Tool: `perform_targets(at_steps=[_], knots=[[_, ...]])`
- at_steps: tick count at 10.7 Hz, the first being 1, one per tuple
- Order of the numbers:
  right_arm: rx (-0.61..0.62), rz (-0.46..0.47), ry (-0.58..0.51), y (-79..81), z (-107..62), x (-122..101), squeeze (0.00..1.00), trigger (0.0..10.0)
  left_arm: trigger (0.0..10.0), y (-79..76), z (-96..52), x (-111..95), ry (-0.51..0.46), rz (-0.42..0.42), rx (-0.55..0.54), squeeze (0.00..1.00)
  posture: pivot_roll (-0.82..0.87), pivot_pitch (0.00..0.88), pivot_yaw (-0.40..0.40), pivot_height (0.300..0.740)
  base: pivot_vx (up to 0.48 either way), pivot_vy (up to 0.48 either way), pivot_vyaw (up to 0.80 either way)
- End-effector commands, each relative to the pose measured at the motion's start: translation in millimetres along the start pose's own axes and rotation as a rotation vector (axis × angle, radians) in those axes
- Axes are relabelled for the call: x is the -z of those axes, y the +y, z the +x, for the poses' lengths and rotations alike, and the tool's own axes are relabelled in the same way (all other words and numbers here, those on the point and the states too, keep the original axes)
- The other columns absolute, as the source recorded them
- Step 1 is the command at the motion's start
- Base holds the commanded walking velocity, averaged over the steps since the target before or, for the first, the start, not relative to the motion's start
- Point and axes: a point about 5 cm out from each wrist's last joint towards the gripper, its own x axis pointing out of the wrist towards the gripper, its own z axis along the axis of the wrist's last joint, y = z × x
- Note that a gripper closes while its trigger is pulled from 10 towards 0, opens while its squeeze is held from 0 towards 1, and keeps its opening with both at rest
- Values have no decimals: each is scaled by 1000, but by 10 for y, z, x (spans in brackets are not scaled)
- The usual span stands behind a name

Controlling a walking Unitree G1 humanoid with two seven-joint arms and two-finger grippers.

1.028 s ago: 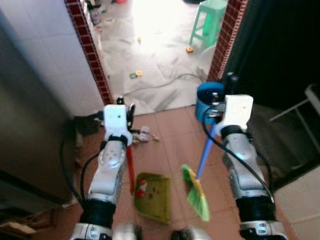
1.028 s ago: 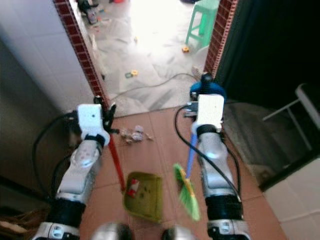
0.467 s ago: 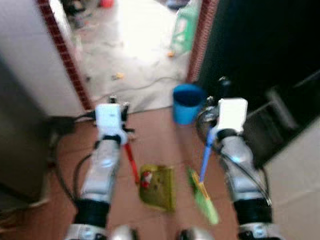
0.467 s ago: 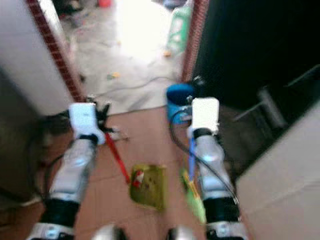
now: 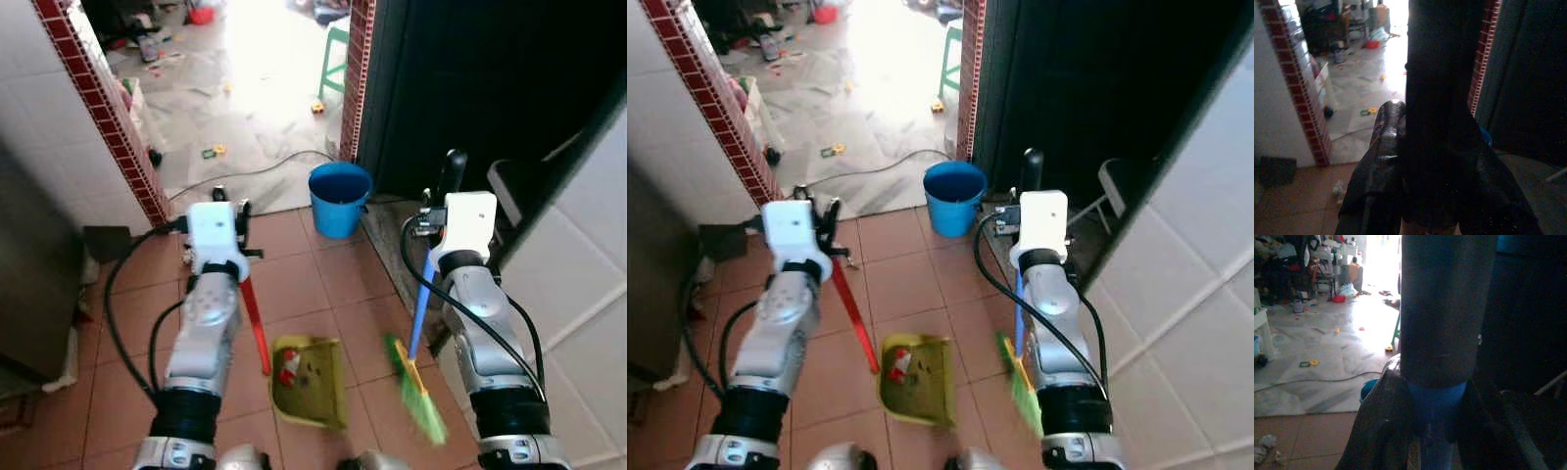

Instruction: Sweep floor

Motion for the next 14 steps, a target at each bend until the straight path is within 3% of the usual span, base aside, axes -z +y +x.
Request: perform_targets(at_steps=[1, 4, 7, 9, 11, 14], knots=[[-13, 19, -59, 60, 66, -135, 0, 10000, 10000, 62, 63, -137, -49, 7, -31, 0, -26, 10, 47, 740, 0, 0, 0], [-5, 5, -61, 24, 90, -140, 0, 10000, 10000, 224, 112, -236, -83, -79, -97, 0, -26, 11, 42, 740, 0, 0, 0], [36, -54, -17, -91, 70, -36, 0, 10000, 10000, 408, 310, -827, -266, -118, -136, 0, -30, 12, 41, 740, 0, 0, 0], [35, -72, -13, -96, 81, -30, 0, 10000, 10000, 429, 377, -1044, -328, -136, -119, 0, -34, 19, 31, 740, 0, 0, 0], [-19, -152, 14, 28, 86, -8, 0, 10000, 10000, 399, 412, -996, -314, -94, -82, 0, -97, 11, -19, 740, 0, 0, 0], [-83, -72, 30, 220, 58, 87, 0, 10000, 10000, 332, 297, -660, -226, -12, -41, 0, -59, 0, 47, 740, 0, 0, 0]])
